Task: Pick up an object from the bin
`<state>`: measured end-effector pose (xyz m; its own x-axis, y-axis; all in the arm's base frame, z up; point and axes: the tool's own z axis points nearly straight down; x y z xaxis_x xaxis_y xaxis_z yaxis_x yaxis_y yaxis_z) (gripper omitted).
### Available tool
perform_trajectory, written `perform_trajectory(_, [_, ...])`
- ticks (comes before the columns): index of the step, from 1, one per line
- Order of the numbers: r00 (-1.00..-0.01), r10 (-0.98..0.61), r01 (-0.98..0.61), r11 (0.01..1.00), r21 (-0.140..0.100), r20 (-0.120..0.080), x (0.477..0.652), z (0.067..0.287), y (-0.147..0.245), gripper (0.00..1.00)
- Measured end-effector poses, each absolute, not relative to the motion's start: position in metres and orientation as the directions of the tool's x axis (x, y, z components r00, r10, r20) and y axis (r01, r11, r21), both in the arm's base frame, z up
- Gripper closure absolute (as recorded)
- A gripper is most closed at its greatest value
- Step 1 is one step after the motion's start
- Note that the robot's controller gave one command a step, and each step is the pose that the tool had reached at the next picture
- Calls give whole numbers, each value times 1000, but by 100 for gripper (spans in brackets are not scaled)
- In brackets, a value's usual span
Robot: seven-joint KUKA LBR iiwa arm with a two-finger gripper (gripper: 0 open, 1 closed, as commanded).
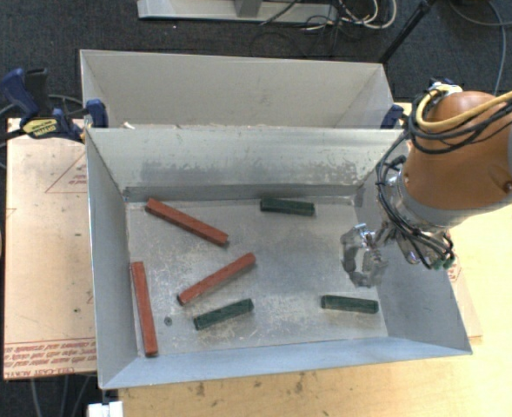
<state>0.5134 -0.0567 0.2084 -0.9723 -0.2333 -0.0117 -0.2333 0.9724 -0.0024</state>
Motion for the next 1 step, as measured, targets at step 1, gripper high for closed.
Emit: perform_trajectory(1, [-973, -232, -232, 973, 0, -3, 511, 204, -57, 0])
